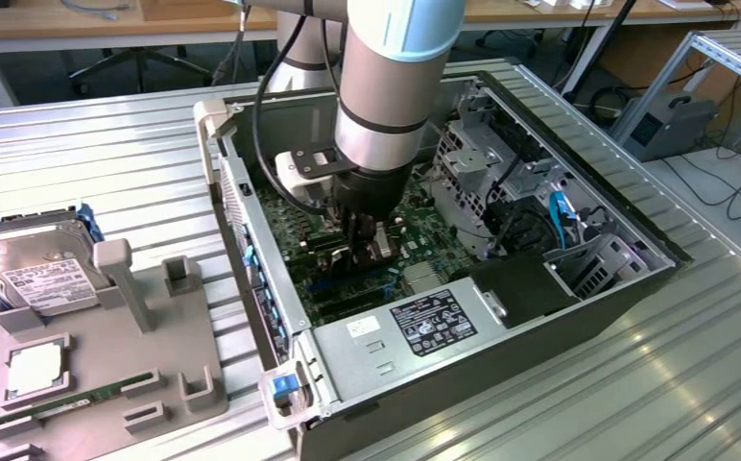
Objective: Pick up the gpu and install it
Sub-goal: 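Insert the gpu into the slot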
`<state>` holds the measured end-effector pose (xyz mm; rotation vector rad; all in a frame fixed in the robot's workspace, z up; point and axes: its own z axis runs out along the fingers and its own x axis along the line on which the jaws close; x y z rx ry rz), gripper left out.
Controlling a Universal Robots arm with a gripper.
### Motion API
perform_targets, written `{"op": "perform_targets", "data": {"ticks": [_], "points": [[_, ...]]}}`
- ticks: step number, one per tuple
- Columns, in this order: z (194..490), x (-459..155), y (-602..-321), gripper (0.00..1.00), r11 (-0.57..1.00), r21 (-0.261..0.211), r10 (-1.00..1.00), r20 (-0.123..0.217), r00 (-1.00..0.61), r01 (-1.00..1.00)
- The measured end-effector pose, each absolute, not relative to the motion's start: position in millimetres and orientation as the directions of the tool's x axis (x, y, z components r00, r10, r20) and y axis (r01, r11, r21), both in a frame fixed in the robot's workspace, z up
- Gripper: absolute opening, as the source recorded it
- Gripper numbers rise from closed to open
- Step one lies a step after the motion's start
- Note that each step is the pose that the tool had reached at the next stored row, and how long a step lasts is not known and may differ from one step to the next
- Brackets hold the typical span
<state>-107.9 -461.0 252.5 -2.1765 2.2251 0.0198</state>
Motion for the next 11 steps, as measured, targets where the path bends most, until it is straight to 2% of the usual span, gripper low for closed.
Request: {"op": "perform_targets", "data": {"ticks": [3, 7, 11], "points": [[252, -108, -461, 0.27, 0.022, -0.011, -0.999, -0.030, -0.022, -1.000], [252, -108, -461, 0.52, 0.022, -0.011, -0.999, -0.030, -0.022, -1.000], [263, -108, -461, 0.52, 0.022, -0.011, -0.999, -0.030, -0.022, -1.000]]}}
